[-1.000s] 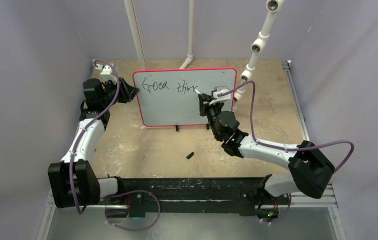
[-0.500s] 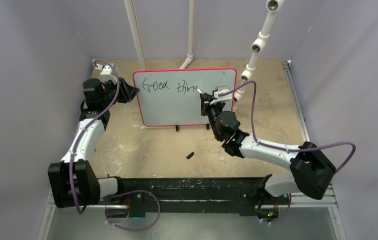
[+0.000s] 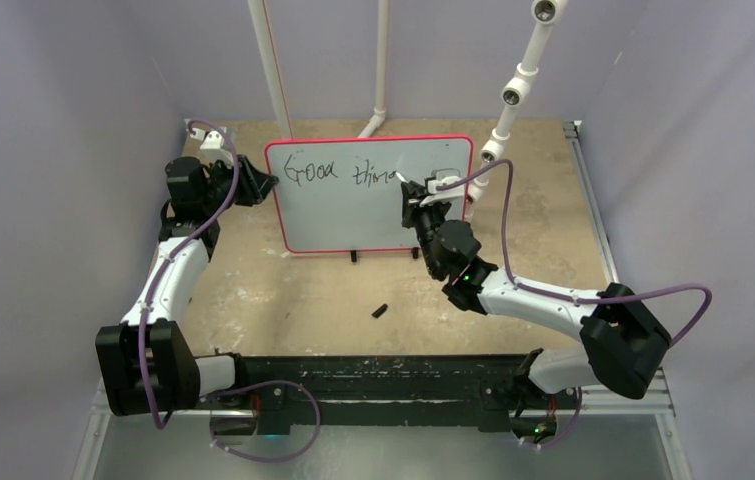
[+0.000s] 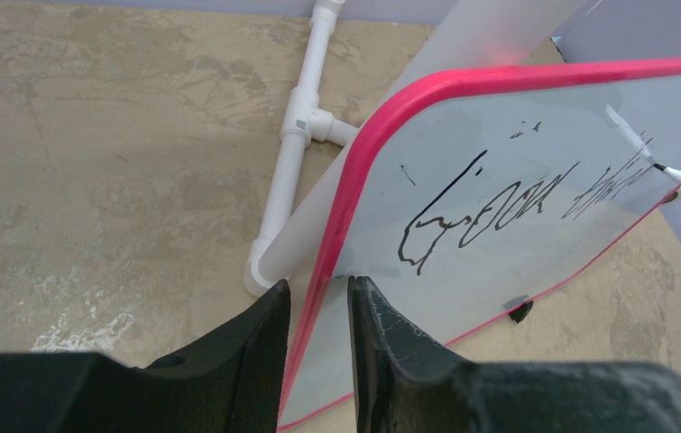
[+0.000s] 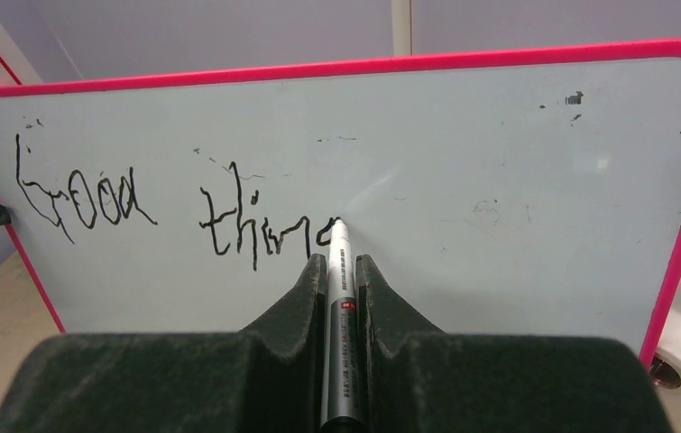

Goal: Write a sentence on the whiteboard

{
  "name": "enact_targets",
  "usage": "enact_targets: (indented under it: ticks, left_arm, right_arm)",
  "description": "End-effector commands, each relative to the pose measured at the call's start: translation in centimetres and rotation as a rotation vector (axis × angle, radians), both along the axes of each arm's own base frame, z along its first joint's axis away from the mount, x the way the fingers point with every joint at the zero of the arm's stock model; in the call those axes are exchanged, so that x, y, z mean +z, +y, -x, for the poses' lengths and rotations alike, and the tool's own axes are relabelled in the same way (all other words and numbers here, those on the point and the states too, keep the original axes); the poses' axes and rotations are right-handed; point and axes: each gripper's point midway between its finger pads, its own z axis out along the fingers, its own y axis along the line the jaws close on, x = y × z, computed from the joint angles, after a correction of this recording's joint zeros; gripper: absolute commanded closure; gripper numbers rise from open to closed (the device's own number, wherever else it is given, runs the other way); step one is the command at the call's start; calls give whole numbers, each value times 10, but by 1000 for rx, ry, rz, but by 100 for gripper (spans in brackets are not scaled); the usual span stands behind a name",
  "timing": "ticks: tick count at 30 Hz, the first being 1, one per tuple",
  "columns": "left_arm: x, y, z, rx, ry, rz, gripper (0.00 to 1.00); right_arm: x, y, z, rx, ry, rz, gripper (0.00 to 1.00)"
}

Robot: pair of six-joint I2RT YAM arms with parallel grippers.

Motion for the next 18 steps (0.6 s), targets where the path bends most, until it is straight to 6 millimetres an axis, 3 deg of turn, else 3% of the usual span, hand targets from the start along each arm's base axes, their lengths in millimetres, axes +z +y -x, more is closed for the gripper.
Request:
enact_targets:
  ticks: [1, 12, 18]
  left_arm:
    - [11, 0, 0, -4, -49, -16, 71]
    - [12, 0, 0, -5, -50, -15, 71]
    - [12, 0, 0, -4, -49, -15, 71]
  right_arm:
    - [12, -9, -4, -50, -15, -28, 100]
    - [-26, -4, 6, -13, 80, 4, 100]
    - [-34, 2, 10, 6, 98, 0, 100]
